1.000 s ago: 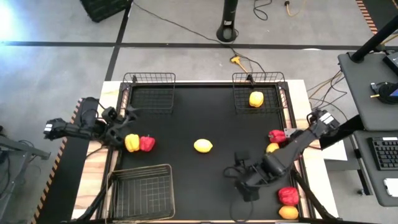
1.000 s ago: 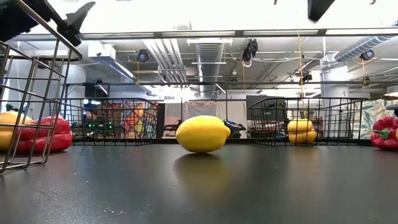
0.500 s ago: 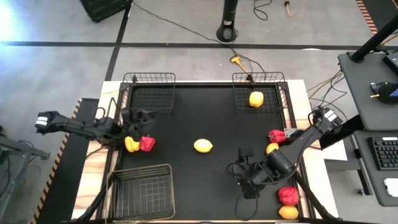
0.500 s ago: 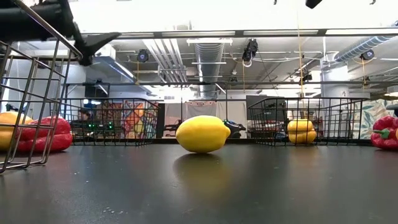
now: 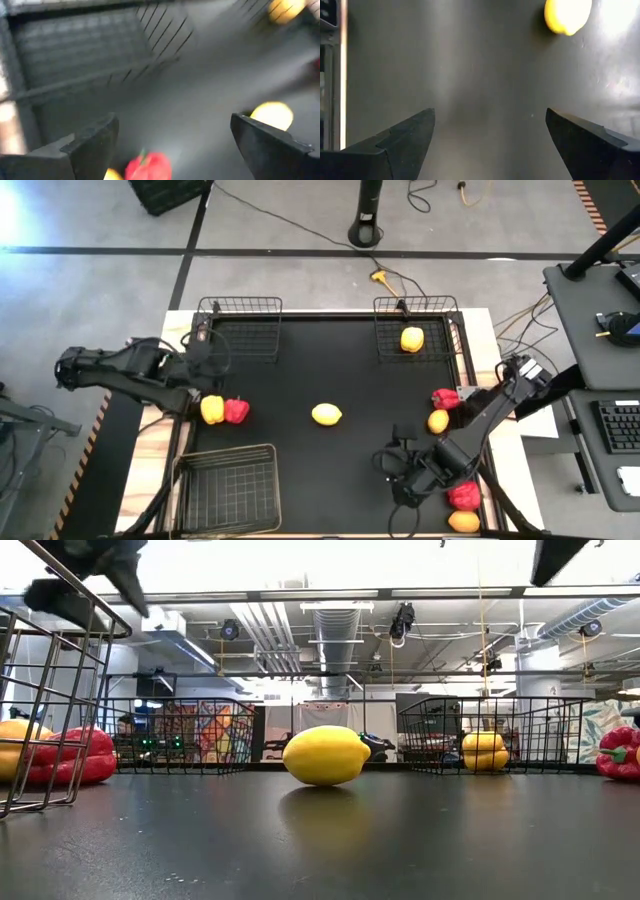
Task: Sort produce into baskets
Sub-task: Put the yellow bell pepper into the right black wire basket
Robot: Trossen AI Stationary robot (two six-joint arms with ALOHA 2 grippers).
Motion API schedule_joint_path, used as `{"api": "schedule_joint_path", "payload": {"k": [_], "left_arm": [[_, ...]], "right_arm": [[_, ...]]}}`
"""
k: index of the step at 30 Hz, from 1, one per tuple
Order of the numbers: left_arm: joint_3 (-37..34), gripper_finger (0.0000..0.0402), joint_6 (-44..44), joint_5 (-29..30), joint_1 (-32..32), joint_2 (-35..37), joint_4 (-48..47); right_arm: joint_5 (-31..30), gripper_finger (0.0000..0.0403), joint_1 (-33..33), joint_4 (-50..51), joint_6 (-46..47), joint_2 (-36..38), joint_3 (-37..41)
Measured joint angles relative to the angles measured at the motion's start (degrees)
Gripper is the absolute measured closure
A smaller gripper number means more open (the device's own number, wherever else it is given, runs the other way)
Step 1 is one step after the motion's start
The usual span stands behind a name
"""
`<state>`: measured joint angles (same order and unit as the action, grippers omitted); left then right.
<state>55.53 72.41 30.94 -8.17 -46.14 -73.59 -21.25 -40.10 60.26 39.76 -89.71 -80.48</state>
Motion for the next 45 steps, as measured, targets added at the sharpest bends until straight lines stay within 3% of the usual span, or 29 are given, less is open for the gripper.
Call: {"api": "schedule_joint_path", "payload": {"k": [6, 13, 19, 24, 38, 45], "left_arm": [[5.1, 0.0038, -5.2, -10.4, 0.0, -6.2, -7.7], [2.9, 0.0038, -10.0, -18.4, 1.2, -11.2, -16.5], [-2.7, 0.0038, -17.5, -22.7, 1.6, -13.3, -12.5], [-8.5, 0.0038, -23.8, -30.7, 3.7, -15.2, -7.5], [-8.4, 0.0045, -39.2, -31.3, 7.5, -26.1, -7.9], [-9.2, 0.0045, -42.5, -30.8, 11.4, -29.7, -7.2]], "right_arm": [[-1.2, 0.003, -1.7, -2.7, 3.6, 0.0, 3.2], [-1.4, 0.003, -2.7, -7.1, 4.7, 0.0, 4.9], [-1.4, 0.003, -2.9, -8.8, 4.2, 0.0, 5.2], [-2.8, 0.003, -2.7, -9.0, 3.7, 0.0, 5.1], [-3.0, 0.003, -1.6, -10.1, 0.6, 0.0, 5.1], [-2.9, 0.003, -1.5, -10.3, 0.2, 0.0, 5.1]]}}
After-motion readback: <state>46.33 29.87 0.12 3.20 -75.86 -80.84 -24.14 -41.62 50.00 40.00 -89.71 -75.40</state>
